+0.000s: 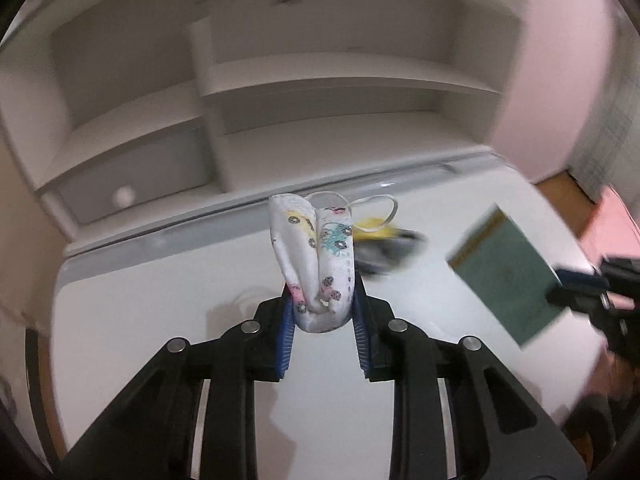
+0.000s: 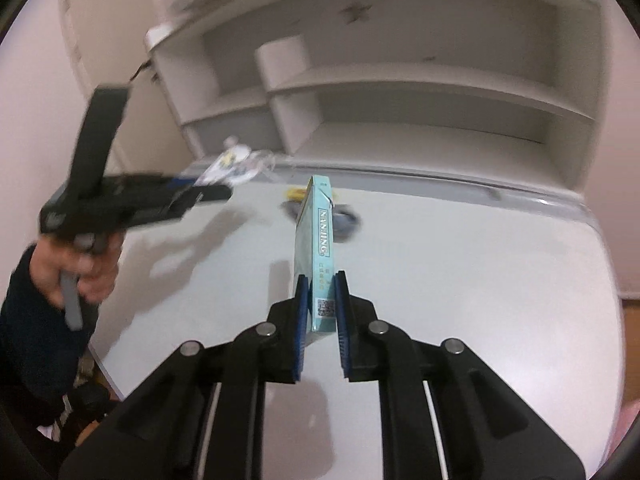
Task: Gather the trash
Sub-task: 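Carry the mask and booklet over the black bin and open both grippers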
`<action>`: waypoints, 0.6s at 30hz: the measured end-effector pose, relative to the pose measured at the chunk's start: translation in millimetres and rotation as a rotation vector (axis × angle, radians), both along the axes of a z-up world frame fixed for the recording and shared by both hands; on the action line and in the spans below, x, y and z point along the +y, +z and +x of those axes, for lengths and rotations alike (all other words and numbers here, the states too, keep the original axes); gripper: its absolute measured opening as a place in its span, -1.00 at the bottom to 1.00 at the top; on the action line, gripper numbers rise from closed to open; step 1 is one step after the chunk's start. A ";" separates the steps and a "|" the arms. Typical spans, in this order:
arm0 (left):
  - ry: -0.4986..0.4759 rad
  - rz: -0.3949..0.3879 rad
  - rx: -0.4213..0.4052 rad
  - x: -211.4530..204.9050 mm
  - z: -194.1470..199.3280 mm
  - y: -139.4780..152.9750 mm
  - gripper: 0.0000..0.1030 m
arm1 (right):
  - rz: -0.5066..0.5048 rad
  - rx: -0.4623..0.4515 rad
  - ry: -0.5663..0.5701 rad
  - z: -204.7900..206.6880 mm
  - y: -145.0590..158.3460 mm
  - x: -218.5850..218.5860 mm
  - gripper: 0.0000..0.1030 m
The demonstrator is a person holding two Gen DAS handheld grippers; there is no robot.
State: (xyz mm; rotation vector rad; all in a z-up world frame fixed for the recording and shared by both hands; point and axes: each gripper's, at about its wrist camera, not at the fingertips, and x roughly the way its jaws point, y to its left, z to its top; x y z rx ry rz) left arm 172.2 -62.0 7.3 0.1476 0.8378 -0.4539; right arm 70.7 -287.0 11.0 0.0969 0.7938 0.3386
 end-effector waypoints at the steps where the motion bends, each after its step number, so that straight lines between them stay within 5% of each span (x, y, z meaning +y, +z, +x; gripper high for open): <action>1: -0.036 -0.004 -0.005 -15.8 -12.0 2.4 -0.51 | 0.003 -0.003 -0.036 -8.2 0.3 -12.0 -0.74; 11: -0.499 -0.080 -0.001 -207.7 -123.9 2.8 -0.51 | -0.032 0.018 -0.571 -173.8 -6.9 -196.7 -0.74; 18: -0.839 -0.098 0.039 -346.9 -217.0 -11.7 -0.51 | -0.008 0.080 -0.895 -296.5 -36.3 -285.3 -0.74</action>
